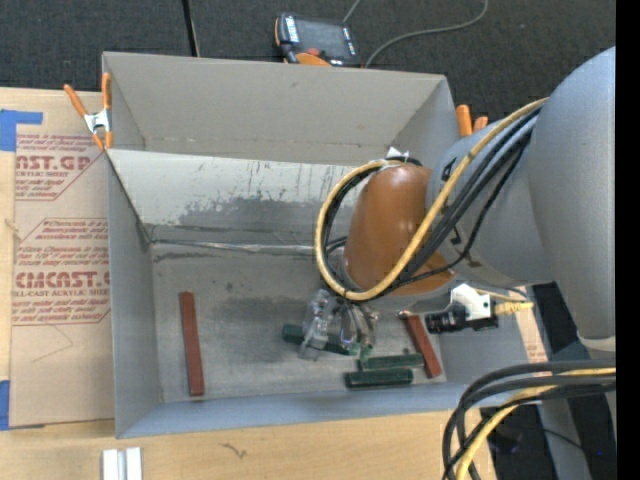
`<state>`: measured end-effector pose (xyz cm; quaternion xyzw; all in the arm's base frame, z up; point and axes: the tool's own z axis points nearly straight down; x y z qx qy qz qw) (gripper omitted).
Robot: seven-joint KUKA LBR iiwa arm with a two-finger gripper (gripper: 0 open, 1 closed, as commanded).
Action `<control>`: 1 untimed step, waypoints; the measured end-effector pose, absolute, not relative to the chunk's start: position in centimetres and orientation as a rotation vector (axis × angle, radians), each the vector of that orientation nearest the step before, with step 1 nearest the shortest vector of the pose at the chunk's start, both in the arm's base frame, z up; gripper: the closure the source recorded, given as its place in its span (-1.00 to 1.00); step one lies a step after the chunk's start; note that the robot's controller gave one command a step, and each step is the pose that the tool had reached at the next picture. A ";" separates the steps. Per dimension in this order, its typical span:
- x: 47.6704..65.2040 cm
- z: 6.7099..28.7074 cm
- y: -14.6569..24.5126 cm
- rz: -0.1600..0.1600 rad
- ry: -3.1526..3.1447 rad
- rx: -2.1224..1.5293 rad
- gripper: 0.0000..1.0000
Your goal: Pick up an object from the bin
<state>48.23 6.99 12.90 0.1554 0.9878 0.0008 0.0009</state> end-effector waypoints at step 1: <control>48.4 20.2 7.1 0.005 3.096 0.486 1.00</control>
Offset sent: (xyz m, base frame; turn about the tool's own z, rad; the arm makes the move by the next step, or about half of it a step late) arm 0.0000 0.0001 0.0697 0.0000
